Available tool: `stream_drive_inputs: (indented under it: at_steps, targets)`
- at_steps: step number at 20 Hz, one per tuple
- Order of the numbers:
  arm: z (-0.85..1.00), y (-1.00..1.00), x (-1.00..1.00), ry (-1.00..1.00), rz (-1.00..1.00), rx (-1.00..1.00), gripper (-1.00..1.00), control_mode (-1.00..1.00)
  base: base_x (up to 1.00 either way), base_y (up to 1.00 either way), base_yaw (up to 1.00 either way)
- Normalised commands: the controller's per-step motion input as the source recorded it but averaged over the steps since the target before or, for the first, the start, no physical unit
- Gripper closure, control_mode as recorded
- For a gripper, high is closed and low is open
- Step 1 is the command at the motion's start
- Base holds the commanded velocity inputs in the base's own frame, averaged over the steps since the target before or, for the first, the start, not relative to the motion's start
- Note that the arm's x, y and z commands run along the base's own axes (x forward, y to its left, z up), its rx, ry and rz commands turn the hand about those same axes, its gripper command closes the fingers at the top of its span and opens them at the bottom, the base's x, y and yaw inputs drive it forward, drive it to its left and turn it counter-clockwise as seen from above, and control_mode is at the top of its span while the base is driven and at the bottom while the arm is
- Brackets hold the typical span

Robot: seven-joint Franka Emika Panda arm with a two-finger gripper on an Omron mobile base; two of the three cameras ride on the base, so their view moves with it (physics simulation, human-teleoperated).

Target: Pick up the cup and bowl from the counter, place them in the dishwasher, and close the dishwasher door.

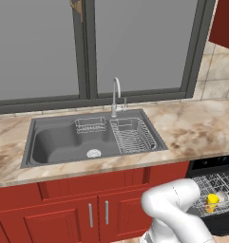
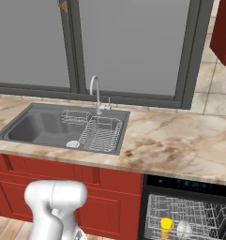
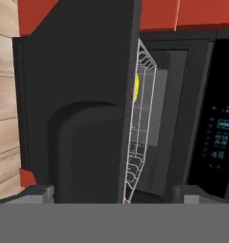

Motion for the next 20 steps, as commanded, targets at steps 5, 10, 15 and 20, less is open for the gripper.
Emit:
stream_drive_inputs:
  at_steps: [5,10,15,20]
  targets:
    - [-0.89,-0.15,-0.06,-0.2,-0.04,-0.05,-1.0,-1.0,0.0,0.0,0.0]
    - [-0.95,-0.18,-0.03,-0.2,-0.03,-0.08,-1.0,-1.0,0.0,0.0,0.0]
    - [-0.95,-0.23,0.0,-0.19,-0.02,-0.09,-1.0,-1.0,0.0,0.0,0.0]
    - [-0.93,-0.22,0.0,-0.18,0.0,-0.06,-1.0,-1.0,0.0,0.0,0.0]
